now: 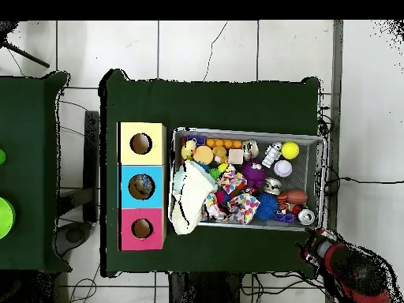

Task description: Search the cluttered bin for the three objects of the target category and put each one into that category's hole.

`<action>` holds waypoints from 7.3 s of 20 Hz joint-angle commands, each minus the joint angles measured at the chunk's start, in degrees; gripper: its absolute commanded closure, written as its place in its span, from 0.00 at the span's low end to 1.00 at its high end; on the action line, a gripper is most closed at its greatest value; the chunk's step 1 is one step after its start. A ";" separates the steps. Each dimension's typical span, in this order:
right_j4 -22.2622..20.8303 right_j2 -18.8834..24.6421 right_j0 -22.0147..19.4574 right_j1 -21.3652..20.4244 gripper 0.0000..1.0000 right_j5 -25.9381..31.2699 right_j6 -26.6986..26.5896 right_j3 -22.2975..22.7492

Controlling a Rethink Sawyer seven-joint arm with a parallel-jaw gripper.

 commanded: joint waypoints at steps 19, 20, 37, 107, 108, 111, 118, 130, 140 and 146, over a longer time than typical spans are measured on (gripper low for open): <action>-22.20 5.36 -8.21 10.75 0.00 2.47 -12.05 -22.69; -22.91 5.51 -8.50 11.21 0.00 2.16 -12.03 -23.31; -30.14 10.75 -12.83 20.69 0.00 -2.58 -9.78 -30.72; -36.23 27.05 -23.24 41.33 1.00 -0.01 -15.66 -48.16; -36.56 26.77 -23.01 41.15 1.00 -0.17 -15.37 -48.22; -36.06 25.70 -22.24 40.12 1.00 -1.31 -11.76 -47.47; -35.31 24.56 -21.82 34.25 1.00 1.49 -10.38 -43.04; -31.44 15.13 -11.84 16.10 1.00 15.07 -4.62 -37.05; -30.87 9.15 -3.81 4.59 1.00 30.14 -3.74 -37.16; -30.21 6.22 0.43 1.03 1.00 30.46 0.65 -34.51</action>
